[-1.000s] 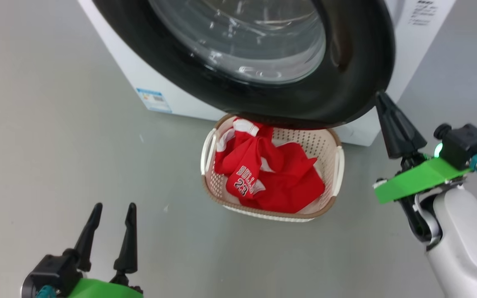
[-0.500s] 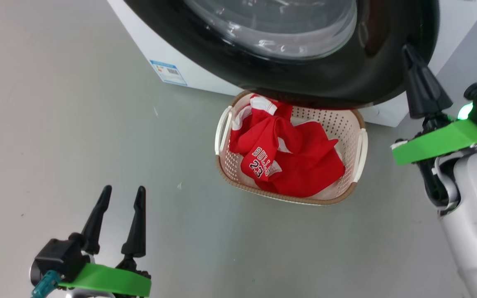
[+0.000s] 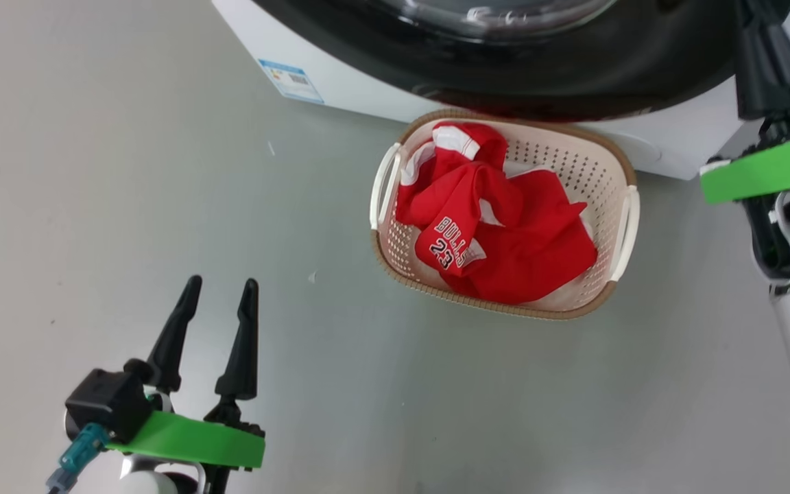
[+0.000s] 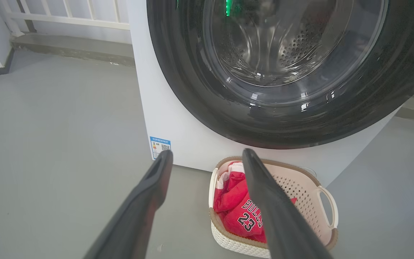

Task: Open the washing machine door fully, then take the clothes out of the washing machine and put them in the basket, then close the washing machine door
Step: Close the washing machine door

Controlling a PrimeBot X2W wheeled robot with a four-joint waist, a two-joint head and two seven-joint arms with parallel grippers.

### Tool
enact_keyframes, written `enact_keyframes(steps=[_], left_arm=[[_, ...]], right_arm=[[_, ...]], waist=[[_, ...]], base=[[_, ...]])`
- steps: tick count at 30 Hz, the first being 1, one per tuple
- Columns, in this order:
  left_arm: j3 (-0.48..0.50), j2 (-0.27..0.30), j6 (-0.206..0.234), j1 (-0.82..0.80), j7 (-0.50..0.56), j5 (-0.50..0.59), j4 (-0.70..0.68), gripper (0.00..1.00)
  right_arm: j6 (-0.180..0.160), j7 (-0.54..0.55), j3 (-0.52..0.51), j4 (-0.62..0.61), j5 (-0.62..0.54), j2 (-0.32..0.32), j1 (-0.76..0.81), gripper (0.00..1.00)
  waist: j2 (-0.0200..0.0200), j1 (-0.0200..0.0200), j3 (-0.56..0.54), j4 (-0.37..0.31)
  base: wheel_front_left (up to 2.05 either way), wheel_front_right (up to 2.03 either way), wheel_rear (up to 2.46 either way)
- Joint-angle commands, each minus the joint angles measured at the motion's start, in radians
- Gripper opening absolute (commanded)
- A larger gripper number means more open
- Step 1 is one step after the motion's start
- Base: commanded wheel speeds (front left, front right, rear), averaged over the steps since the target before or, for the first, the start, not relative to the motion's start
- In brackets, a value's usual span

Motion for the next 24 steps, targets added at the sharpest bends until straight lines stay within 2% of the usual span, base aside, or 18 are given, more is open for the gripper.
enact_keyframes(steps=[1, 14, 24], left_arm=[[0.029, 0.016, -0.005, -0.016, -0.012, -0.006, -0.026, 1.00], [0.019, 0.016, -0.005, -0.049, -0.012, -0.013, -0.028, 1.00], [0.025, 0.016, -0.005, -0.037, -0.012, 0.007, -0.007, 1.00]], right_arm=[[0.003, -0.006, 0.002, -0.020, -0.014, -0.001, -0.025, 0.00], [0.003, -0.006, -0.067, -0.017, -0.025, 0.002, -0.128, 0.00], [0.003, -0.006, 0.006, -0.012, -0.027, 0.007, -0.056, 0.00]], waist=[[0.0000, 0.0000, 0.015, 0.008], [0.0000, 0.0000, 0.056, 0.015], [0.0000, 0.0000, 0.006, -0.007]], base=[[0.00, 0.00, 0.00], [0.00, 0.00, 0.00], [0.00, 0.00, 0.00]])
